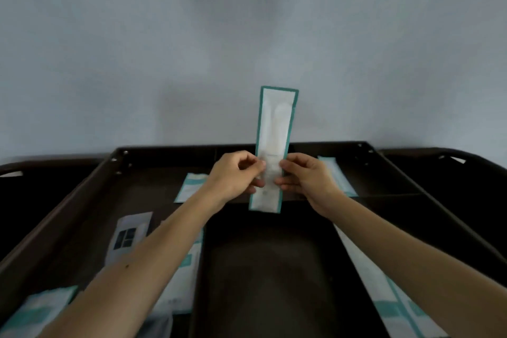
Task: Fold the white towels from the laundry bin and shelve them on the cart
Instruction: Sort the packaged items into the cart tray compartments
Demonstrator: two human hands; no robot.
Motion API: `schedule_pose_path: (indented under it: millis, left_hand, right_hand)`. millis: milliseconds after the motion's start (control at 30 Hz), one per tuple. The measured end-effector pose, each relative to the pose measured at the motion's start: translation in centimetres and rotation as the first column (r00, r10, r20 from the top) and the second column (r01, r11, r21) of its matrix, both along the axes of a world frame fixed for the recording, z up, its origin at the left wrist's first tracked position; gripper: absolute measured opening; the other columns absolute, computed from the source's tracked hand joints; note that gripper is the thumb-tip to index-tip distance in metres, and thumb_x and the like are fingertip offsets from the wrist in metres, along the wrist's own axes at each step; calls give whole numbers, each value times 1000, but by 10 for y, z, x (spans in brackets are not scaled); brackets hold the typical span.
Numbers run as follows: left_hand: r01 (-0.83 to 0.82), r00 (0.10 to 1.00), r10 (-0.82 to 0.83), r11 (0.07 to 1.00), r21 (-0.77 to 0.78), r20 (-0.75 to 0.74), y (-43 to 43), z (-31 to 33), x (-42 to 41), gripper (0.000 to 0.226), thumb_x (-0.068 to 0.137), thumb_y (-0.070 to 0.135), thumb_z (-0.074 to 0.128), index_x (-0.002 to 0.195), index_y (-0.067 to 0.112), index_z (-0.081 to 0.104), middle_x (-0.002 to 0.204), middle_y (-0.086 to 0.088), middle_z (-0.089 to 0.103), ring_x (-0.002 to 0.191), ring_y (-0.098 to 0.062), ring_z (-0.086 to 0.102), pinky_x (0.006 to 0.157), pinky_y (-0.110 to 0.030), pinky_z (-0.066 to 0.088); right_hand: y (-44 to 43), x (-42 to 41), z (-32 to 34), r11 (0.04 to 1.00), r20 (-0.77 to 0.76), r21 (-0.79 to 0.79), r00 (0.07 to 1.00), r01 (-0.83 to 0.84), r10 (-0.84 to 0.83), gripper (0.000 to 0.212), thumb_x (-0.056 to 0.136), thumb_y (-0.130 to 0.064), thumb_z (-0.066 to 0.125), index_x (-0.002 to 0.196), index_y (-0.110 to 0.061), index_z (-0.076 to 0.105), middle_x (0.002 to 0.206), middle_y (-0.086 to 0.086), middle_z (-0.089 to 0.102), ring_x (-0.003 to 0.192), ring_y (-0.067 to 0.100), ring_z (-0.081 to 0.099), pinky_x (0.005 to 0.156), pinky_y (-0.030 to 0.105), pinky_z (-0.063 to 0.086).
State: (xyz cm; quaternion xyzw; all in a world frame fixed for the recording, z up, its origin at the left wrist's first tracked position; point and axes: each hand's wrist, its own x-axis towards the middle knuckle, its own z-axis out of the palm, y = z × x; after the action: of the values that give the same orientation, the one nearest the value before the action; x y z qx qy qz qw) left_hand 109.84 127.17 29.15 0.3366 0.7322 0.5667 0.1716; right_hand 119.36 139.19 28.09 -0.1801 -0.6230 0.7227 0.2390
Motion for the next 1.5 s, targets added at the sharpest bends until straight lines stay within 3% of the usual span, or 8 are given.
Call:
schedule_pose_path:
  millis: [133, 300, 467, 833, 933, 1167, 1400, 1500]
  left_hand:
    - [-39, 901, -37, 986, 165, 433, 30, 11, 24, 47, 97, 45, 37, 80, 8, 61, 73, -6, 67, 69, -17, 67, 58, -25, 54]
    - [50, 803, -140, 984, 168, 579, 51, 19, 39, 64, 97, 56, 25, 85, 5, 63, 67, -5, 70, 59, -16, 69, 50, -23, 54]
    - [18, 792, -150, 975, 223, 591, 62, 19, 48, 22, 93, 28, 52, 85, 12, 64, 70, -5, 68, 58, -15, 66, 50, -21, 53]
    - [7, 908, -54, 994, 113, 415, 72, -13, 57, 5, 88, 5, 61, 84, 8, 61, 82, -4, 69, 68, -12, 68, 57, -20, 55]
    - [6, 959, -11, 1000, 17, 284, 78, -16, 52, 19, 92, 6, 57, 74, 13, 57, 79, -4, 64, 73, -17, 62, 68, -30, 54]
    - [-204, 841, 21, 938, -280, -541, 79, -11, 26, 13, 92, 20, 53, 79, 22, 52, 79, 2, 58, 83, -22, 57, 66, -27, 35]
    - [-415, 511, -9, 873, -255, -860, 91, -4, 28, 15, 96, 26, 46, 105, 25, 58, 108, 2, 64, 106, -25, 56, 76, -32, 34]
    - [-463, 367, -55, 855, -234, -929, 97, -4, 28, 14, 94, 23, 47, 100, 28, 59, 106, 9, 61, 118, -22, 42, 104, -39, 16]
  right_hand:
    - [30, 19, 1, 999, -117, 40, 993, 31, -26, 13, 91, -1, 52, 84, -8, 60, 62, 0, 69, 58, 9, 68, 58, 18, 55]
    - [64, 38, 6, 976, -232, 206, 972, 74, -25, 19, 87, 8, 53, 80, -7, 63, 61, -4, 69, 63, 4, 67, 65, 15, 54]
    - [80, 41, 13, 842, -139, 532, 990, 91, -20, 30, 82, 8, 61, 74, -20, 66, 79, -13, 67, 74, -11, 61, 74, 6, 44]
    - [96, 50, -12, 842, -44, 539, 997, -29, 62, 34, 87, 11, 54, 74, -17, 68, 103, -8, 63, 94, -2, 60, 79, 10, 49]
    - [102, 52, -19, 730, -32, 683, 999, 12, 13, 32, 84, 12, 54, 79, -15, 70, 106, -6, 59, 98, 2, 57, 84, 4, 41]
    - [121, 44, -21, -114, -140, 985, 986, 129, -93, 46, 82, -33, 47, 125, -16, 54, 133, 8, 52, 133, 28, 24, 110, 44, 24]
    - [115, 43, -4, -343, -138, 938, 961, 50, -239, 47, 74, -35, 70, 116, -15, 63, 114, 3, 65, 111, 24, 47, 82, 40, 47]
    - [115, 41, 6, -80, 183, 974, 944, -212, -273, 25, 91, -31, 58, 110, -16, 63, 105, 3, 65, 97, 25, 58, 73, 30, 40]
